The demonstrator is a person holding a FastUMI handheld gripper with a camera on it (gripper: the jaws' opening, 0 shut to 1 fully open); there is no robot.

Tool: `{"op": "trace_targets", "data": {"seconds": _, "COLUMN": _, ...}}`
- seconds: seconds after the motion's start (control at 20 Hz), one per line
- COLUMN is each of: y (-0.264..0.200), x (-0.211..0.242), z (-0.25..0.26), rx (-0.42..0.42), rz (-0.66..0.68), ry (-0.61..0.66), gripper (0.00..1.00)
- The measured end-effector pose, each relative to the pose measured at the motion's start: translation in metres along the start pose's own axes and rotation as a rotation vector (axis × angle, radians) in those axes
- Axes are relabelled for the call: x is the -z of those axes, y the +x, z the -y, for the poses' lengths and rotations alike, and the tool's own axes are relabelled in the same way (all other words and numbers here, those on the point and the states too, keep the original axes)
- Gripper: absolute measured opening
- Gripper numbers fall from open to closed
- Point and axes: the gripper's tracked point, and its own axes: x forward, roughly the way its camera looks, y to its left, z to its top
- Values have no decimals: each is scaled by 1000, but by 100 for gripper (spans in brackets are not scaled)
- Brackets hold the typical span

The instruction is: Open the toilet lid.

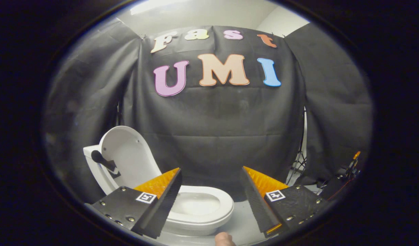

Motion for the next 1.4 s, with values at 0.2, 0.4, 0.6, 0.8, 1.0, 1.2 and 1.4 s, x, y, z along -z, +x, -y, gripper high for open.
{"op": "trace_targets", "data": {"seconds": 0.2, "y": 0, "x": 0, "z": 1, "rx": 2, "rz": 1, "ry": -4, "gripper": 100}}
{"op": "trace_targets", "data": {"seconds": 0.4, "y": 0, "x": 3, "z": 0, "rx": 0, "rz": -3, "ry": -11, "gripper": 100}}
{"op": "trace_targets", "data": {"seconds": 0.6, "y": 1, "x": 5, "z": 1, "rx": 0, "rz": -8, "ry": -12, "gripper": 100}}
{"op": "trace_targets", "data": {"seconds": 0.8, "y": 1, "x": 5, "z": 3, "rx": 2, "rz": -10, "ry": 1, "gripper": 100}}
{"op": "trace_targets", "data": {"seconds": 1.0, "y": 1, "x": 6, "z": 3, "rx": 3, "rz": -15, "ry": -4, "gripper": 100}}
{"op": "trace_targets", "data": {"seconds": 1.2, "y": 1, "x": 7, "z": 3, "rx": 1, "rz": -16, "ry": -8, "gripper": 100}}
{"op": "trace_targets", "data": {"seconds": 1.4, "y": 2, "x": 9, "z": 5, "rx": 2, "rz": -20, "ry": -1, "gripper": 100}}
